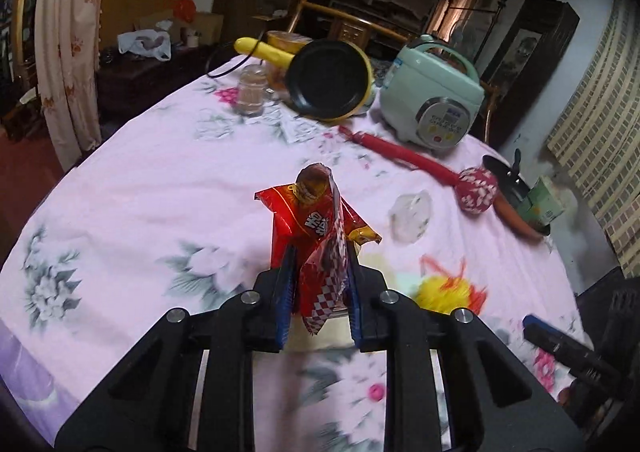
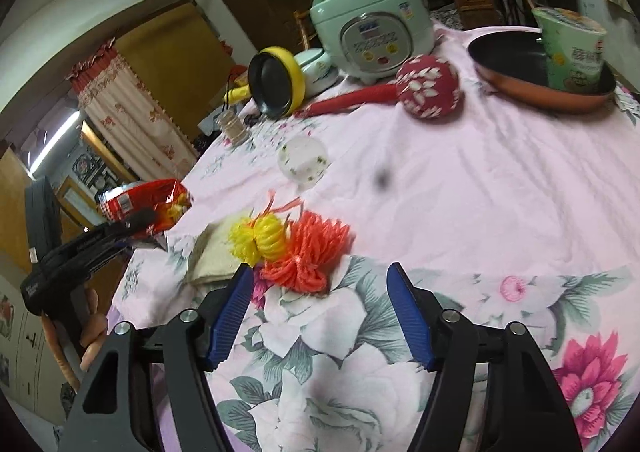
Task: Collect trash
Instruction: 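Grasp the red snack wrapper with the left tool while the right tool grasps the yellow mesh net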
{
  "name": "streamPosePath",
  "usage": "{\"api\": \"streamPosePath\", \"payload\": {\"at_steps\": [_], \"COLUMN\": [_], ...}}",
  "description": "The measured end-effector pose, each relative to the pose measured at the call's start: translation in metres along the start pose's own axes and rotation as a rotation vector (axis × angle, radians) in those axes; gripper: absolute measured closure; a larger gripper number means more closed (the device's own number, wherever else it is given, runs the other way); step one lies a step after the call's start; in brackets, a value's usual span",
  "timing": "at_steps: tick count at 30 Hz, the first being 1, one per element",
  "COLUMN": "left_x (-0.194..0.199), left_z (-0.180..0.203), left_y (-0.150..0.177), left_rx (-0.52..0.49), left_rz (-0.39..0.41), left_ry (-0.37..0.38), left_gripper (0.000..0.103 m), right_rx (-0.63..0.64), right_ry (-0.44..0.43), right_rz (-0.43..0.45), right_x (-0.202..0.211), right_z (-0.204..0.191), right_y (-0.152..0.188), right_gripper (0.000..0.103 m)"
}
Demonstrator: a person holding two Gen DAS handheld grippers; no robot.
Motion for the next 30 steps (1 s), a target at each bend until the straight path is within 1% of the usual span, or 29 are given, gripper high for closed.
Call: {"api": "streamPosePath", "payload": {"at_steps": [2, 3, 5, 6, 7, 10, 12, 16, 18, 19, 20, 21, 22, 26, 30], "left_x": [-0.003, -0.009, -0.012, -0.014, -0.015, -0.012, -0.009, -0.009, -0.009, -0.010, -0.011, -0.012, -0.013, -0.011, -0.002], "left_z": [-0.013, -0.021, -0.029, -0.029, -0.029, -0.030, -0.034, -0.041, -0.041, -0.040, -0.039, -0.037, -0.035, -0.032, -0.032], "left_y": [0.008, 0.013, 0.016, 0.015, 0.014, 0.014, 0.012, 0.011, 0.010, 0.011, 0.011, 0.012, 0.012, 0.012, 0.010], "left_rx": [-0.005, 0.009, 0.030, 0.027, 0.021, 0.015, 0.022, 0.047, 0.047, 0.040, 0.035, 0.026, 0.015, -0.001, -0.007], "left_rz": [-0.001, -0.025, -0.049, -0.051, -0.049, -0.036, -0.021, -0.017, -0.017, -0.020, -0.024, -0.028, -0.030, -0.018, 0.021], "left_ry": [-0.035, -0.045, -0.035, -0.045, -0.062, -0.074, -0.096, -0.100, -0.101, -0.100, -0.098, -0.097, -0.098, -0.096, -0.092], "left_gripper": [0.079, 0.079, 0.079, 0.079, 0.079, 0.078, 0.078, 0.078, 0.078, 0.078, 0.078, 0.078, 0.078, 0.079, 0.079], "right_rx": [0.016, 0.026, 0.051, 0.070, 0.102, 0.183, 0.213, 0.217, 0.201, 0.195, 0.193, 0.192, 0.186, 0.151, 0.152], "right_ry": [0.010, 0.016, 0.030, 0.034, 0.035, 0.032, 0.034, 0.088, 0.106, 0.102, 0.096, 0.101, 0.097, 0.005, -0.040], "right_rz": [-0.013, -0.019, -0.020, -0.020, -0.024, -0.036, -0.039, -0.034, -0.070, -0.103, -0.111, -0.110, -0.101, -0.052, 0.002], "right_x": [-0.006, -0.009, -0.012, -0.015, -0.019, -0.033, -0.044, -0.068, -0.085, -0.093, -0.095, -0.095, -0.093, -0.066, -0.036], "right_z": [-0.005, -0.008, -0.018, -0.025, -0.037, -0.069, -0.082, -0.082, -0.073, -0.068, -0.064, -0.060, -0.058, -0.061, -0.071], "right_y": [0.003, 0.004, 0.001, -0.002, -0.007, -0.018, -0.024, -0.031, -0.026, -0.021, -0.019, -0.019, -0.020, -0.031, -0.039], "right_gripper": [0.035, 0.036, 0.038, 0.039, 0.039, 0.039, 0.039, 0.039, 0.039, 0.044, 0.057, 0.063, 0.065, 0.067, 0.067]}}
Point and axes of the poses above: each gripper's, at about its wrist camera, not at the fingertips, and x roughly against the way its jaws point, z to its right, y to its underside, the point moved 6 cm from there along -x, roughly the way its jaws point, and after that the axes turned 4 degrees about y, right-handed, at the moved point
